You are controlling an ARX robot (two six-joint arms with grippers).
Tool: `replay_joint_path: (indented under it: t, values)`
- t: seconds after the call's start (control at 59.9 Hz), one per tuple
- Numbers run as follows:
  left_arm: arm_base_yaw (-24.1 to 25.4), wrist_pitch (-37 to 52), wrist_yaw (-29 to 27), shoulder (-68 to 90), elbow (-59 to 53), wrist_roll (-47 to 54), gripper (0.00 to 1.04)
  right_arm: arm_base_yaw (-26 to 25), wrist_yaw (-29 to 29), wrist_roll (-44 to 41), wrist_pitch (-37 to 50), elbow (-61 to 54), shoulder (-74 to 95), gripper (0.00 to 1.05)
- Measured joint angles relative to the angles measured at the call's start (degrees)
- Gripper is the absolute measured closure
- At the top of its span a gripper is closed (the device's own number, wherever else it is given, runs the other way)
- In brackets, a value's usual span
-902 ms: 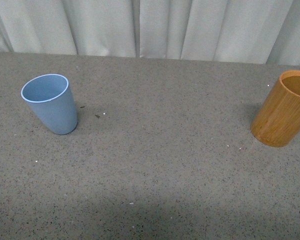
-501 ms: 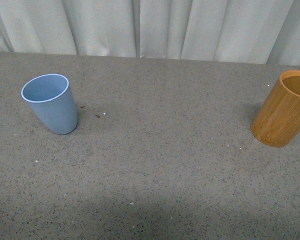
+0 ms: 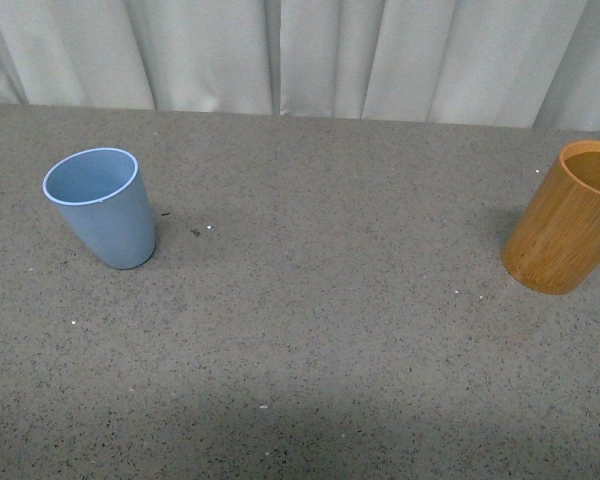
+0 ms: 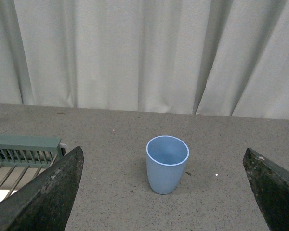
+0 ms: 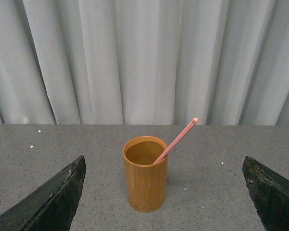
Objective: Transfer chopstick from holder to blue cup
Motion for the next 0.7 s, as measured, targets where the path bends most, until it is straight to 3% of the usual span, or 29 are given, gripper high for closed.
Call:
replay_joint_path:
  t: [0.084,0.1,0.2,0.267,0.351,0.518,0.702]
  values:
    - [0.00,0.00,0.00,0.00,0.00,0.00,0.07,0.00,0.00,0.00,0.00,0.00,0.00,0.09]
    - [6.10,-11.65,20.90,15.85,5.25,-23.58,0.07,-0.02,-0.02,0.00,0.00,0.00,-0.04,0.09]
    - [2.38,-5.35,16.09,22.71,5.79,-32.37,0.07,-0.04,0.00,0.00,0.00,0.00,-0.04,0.09]
    - [-3.15,2.75,9.62,31.23,7.56,-37.33,0.07,-0.04,0.00,0.00,0.00,0.00,-0.04,0.09]
    - [-7.69,9.44,5.53,40.89,9.97,-40.13,0.07,-0.04,-0.02,0.00,0.00,0.00,-0.04,0.09]
    - [-13.79,18.05,2.03,61.26,17.49,-43.58,0.07,-0.04,-0.02,0.00,0.00,0.00,-0.04,0.09]
    - [-15.39,20.26,-1.16,80.48,27.98,-43.89,0.07,-0.04,-0.02,0.00,0.00,0.00,-0.04,0.09]
